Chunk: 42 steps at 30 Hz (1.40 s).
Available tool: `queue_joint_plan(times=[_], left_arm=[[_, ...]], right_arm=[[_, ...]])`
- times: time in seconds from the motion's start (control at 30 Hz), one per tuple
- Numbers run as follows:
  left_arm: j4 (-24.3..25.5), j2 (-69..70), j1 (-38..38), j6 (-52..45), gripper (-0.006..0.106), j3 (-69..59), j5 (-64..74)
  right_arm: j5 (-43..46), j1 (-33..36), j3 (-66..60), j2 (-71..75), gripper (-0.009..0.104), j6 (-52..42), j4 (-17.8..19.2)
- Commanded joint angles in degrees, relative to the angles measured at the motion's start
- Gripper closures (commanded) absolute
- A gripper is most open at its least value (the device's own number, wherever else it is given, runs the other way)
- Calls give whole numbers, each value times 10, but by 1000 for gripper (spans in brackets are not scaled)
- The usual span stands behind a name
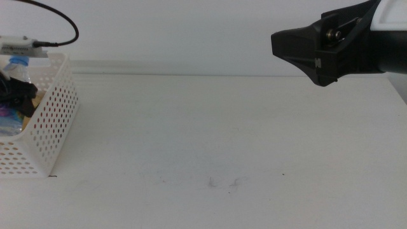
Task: Use arms to grab the bottles and put them into the dustbin to the left of the table.
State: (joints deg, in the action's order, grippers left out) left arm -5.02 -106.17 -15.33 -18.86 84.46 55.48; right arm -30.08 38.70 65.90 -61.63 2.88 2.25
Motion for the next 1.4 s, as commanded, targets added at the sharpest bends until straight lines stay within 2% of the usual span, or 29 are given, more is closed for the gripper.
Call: queue_joint_plan(times=[0.0, 0.17, 0.27, 0.3, 0.33, 0.37, 0.4, 0.47, 0.63, 0.8, 0.93, 1.07, 1.2, 1.37], left_arm=[[17, -1, -1, -4, 102, 9, -31], [5, -8, -1, -4, 100, 9, -52], [1, -9, -1, -3, 86, 9, -52], [1, -9, -1, -3, 78, 9, -52], [1, -9, -1, -3, 60, 9, -53], [1, -9, -1, -3, 48, 9, -51], [1, -8, -1, -2, 25, 9, -44], [0, -7, -1, -2, 6, 9, -36], [-25, 17, -1, 0, 7, 9, 13], [-62, 111, 12, 1, 7, 2, 30], [-70, 223, 69, 9, 7, -28, -3], [-105, 349, 159, -29, 7, -75, -53], [-109, 459, 235, -32, 7, -113, -88], [-112, 524, 253, -26, 7, -125, -97]], right_arm=[[5, 1, -2, 2, 6, -1, 2], [5, 1, -2, 2, 6, -1, 2], [5, 1, -2, 2, 6, -1, 2], [5, 1, -2, 2, 6, -1, 2], [5, 1, -2, 2, 6, -1, 2], [5, 1, -2, 2, 6, -1, 2], [5, 1, -2, 2, 6, -1, 2], [5, 1, -2, 2, 6, -1, 2], [5, 1, -2, 2, 6, -1, 2], [5, 1, -2, 2, 6, -1, 2], [5, 1, -2, 2, 6, -1, 2], [5, 1, -2, 2, 6, -1, 2], [5, 1, -2, 2, 6, -1, 2], [5, 1, -2, 2, 6, -1, 2]])
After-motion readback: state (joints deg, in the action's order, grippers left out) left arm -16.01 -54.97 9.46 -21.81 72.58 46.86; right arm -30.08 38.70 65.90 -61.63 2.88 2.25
